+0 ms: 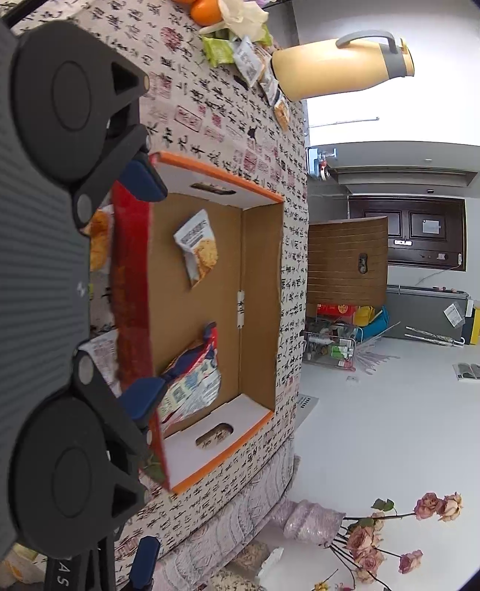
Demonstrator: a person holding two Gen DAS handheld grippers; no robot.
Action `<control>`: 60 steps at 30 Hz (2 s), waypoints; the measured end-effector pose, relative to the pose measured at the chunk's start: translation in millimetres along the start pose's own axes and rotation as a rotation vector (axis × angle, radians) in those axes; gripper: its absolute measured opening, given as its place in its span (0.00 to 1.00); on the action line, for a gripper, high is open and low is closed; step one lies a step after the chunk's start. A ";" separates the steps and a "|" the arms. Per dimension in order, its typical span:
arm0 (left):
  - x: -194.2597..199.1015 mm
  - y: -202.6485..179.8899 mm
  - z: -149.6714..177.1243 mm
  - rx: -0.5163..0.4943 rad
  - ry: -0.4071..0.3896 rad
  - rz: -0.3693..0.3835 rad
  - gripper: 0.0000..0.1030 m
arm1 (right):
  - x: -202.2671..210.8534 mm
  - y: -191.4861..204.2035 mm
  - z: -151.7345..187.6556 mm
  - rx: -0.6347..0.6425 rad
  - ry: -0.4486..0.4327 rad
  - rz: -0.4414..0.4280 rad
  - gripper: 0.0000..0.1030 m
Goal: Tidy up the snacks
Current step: 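Move both tools back toward the snack pile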
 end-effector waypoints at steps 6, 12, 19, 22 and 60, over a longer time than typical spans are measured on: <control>19.0 -5.4 14.5 -0.049 -0.019 -0.034 1.00 | 22.5 -2.5 14.3 -0.012 -0.016 -0.004 0.97; 35.2 -7.2 30.5 -0.042 -0.026 -0.018 1.00 | 39.0 -4.7 30.7 -0.012 -0.015 -0.002 0.97; 53.4 -4.7 50.1 -0.023 -0.030 -0.009 1.00 | 59.2 -6.1 49.9 -0.008 -0.017 -0.006 0.97; 62.3 -4.3 60.2 -0.015 -0.030 0.006 1.00 | 67.2 -6.2 59.4 -0.005 -0.019 -0.009 0.97; 97.5 23.9 127.0 0.015 -0.089 -0.027 1.00 | 76.5 -16.9 105.7 0.063 0.010 0.031 1.00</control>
Point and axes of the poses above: each gripper's, at about its wrist camera, not at the fingertips, and x roughly against the way its jaws point, y to its left, z to its underside, the point moved 10 cm from there along -x, roughly the way its jaws point
